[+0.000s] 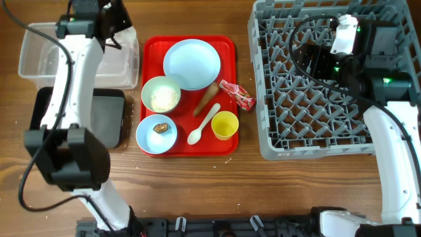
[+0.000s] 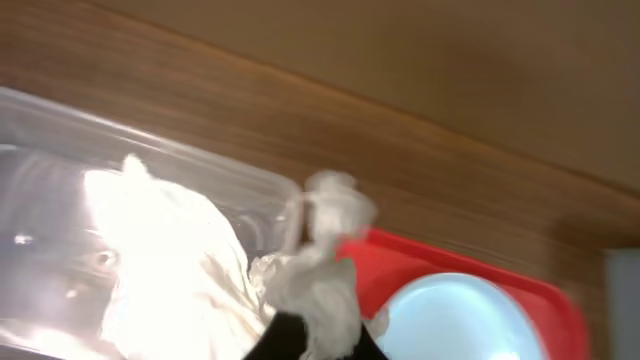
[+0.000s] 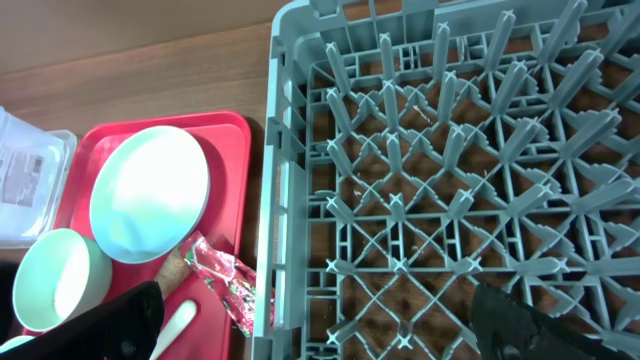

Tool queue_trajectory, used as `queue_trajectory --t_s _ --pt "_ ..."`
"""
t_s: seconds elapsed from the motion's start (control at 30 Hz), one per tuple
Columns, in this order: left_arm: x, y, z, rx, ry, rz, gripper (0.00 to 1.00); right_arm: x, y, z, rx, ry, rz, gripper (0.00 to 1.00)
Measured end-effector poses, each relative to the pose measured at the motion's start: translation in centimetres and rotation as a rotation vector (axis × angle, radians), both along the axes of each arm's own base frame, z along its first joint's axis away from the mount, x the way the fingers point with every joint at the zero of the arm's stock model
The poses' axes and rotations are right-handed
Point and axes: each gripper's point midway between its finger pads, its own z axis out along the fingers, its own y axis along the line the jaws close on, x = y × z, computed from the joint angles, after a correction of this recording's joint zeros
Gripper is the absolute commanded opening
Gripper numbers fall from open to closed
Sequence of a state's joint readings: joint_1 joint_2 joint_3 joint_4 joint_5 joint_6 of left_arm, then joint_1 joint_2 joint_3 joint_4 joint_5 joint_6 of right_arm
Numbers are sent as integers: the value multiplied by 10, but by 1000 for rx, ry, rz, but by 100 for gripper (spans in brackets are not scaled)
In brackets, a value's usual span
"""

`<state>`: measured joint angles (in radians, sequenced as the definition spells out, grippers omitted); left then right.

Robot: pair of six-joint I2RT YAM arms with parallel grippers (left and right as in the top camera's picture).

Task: Sort waste into correct bins and load items into the dishwasher rack
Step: 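Carry the tissue with the left gripper and drop it into the clear bin, then move the left gripper to the red wrapper and grasp it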

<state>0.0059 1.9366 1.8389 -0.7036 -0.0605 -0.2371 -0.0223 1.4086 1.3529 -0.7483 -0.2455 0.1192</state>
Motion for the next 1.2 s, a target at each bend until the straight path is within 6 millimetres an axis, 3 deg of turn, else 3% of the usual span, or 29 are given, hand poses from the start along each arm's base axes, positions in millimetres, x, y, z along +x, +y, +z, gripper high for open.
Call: queue_trajectory --t_s 0.07,0.1,0.2,0.4,0.5,0.57,0.67,0.7,0.73,0.77,0.8,0.87,1.03,1.2 --pt "5 10 -32 45 65 29 89 0 0 0 0 0 0 100" --pt "6 15 -45 61 91 41 100 0 0 0 0 0 0 100" --pt "7 23 -60 85 123 65 100 0 0 0 0 0 0 100" --pt "-3 18 -46 89 124 56 99 0 0 0 0 0 0 100" --pt "-21 -20 -19 47 117 -35 92 0 0 0 0 0 0 100" --pt "-41 -67 -15 -30 161 -165 91 0 0 0 0 0 0 100" --pt "-67 -121 -26 -78 252 -298 88 0 0 0 0 0 0 100" --pt "-78 -154 -27 -90 266 -377 84 0 0 0 0 0 0 100" --pt "-85 -174 -28 -93 270 -421 83 0 0 0 0 0 0 100" --pt "-90 -191 -31 -92 267 -462 82 0 0 0 0 0 0 100" --pt "-91 -195 -31 -93 266 -470 82 0 0 0 0 2 0 100" --pt "-105 -236 -53 -117 292 -521 79 -1 0 -1 0 8 0 100" --pt "-112 -278 -103 -208 386 -427 73 -2 0 -2 -2 13 -2 100" --pt "-129 -302 -139 -260 486 -321 67 -4 0 -4 -2 23 -2 99"
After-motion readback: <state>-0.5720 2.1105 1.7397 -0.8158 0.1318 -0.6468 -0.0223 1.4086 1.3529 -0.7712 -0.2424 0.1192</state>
